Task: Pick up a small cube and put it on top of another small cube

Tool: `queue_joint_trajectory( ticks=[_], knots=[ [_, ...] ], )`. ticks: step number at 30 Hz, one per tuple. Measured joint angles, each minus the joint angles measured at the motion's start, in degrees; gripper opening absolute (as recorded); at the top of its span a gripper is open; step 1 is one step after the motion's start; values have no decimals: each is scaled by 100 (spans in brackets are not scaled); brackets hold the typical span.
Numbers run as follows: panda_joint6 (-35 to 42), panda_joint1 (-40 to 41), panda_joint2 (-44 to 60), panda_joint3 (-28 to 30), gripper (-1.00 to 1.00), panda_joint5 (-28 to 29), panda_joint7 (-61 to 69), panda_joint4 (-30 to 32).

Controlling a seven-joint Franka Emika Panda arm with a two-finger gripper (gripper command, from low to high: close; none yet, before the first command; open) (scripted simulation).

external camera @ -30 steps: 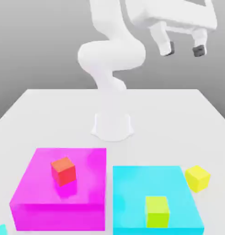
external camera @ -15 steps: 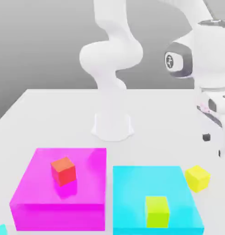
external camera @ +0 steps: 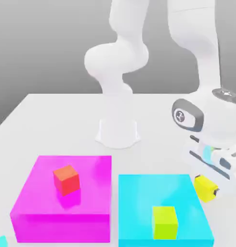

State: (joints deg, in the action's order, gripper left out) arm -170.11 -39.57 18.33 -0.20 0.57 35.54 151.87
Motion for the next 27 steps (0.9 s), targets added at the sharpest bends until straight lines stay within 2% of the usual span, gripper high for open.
queue_joint_trajectory(
  ticks=[3,9,13,27],
  knots=[
    [-3,-2,5,3,-100,7,-4,0],
    [893,4,-1086,-19,-100,-43,24,193],
    [1214,62,-1212,-108,-100,-575,-6,45],
    [2650,1089,-696,373,-100,-2834,-992,-1435]
  ],
)
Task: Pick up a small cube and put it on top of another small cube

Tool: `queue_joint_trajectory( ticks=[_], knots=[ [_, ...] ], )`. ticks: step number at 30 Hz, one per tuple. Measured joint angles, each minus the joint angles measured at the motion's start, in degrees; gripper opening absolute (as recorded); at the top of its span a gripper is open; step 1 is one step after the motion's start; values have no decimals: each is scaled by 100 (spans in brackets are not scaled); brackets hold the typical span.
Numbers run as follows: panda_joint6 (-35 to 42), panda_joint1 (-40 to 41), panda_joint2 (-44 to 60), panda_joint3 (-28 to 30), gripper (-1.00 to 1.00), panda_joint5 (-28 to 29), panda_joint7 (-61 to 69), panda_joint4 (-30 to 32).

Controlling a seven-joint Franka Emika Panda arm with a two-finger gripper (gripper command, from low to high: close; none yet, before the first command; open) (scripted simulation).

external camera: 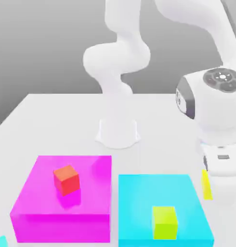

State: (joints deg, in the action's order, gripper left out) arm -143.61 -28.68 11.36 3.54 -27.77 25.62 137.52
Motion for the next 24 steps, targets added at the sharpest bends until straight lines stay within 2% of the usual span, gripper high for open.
queue_joint_trajectory(
  ticks=[8,12,24],
  knots=[
    [954,674,294,290,-100,-1299,-599,-881],
    [1407,1318,717,749,-100,-1761,-1056,-1459],
    [1116,1892,1378,1866,-100,-967,-1580,-1822]
  ],
)
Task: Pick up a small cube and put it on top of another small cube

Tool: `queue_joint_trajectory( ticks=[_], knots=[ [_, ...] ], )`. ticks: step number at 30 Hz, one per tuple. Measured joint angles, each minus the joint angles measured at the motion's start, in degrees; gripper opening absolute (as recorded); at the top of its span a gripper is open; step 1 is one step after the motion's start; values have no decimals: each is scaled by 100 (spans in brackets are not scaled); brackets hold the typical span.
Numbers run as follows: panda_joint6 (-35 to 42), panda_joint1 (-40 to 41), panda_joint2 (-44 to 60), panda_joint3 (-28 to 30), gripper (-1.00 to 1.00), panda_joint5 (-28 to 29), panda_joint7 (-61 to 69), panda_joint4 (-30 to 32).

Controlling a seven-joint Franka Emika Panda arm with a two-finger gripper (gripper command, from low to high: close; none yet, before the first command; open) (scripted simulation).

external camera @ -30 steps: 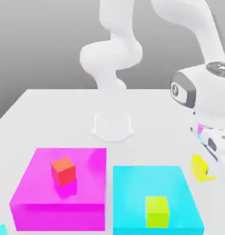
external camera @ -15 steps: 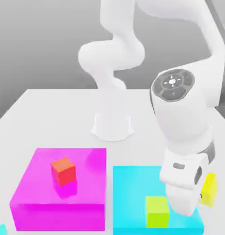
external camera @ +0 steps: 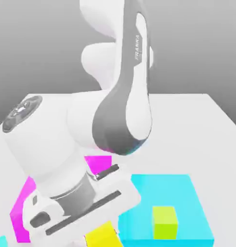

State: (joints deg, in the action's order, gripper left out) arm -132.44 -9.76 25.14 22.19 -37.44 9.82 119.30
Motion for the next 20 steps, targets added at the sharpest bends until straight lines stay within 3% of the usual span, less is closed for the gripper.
queue_joint_trajectory(
  ticks=[11,14,15,20],
  knots=[
    [-364,90,221,1312,-100,1163,-637,-228],
    [-715,270,619,1217,-100,989,-515,-297],
    [-879,377,820,1087,100,838,-418,-321],
    [-879,377,820,1087,100,838,-418,-322]
  ],
)
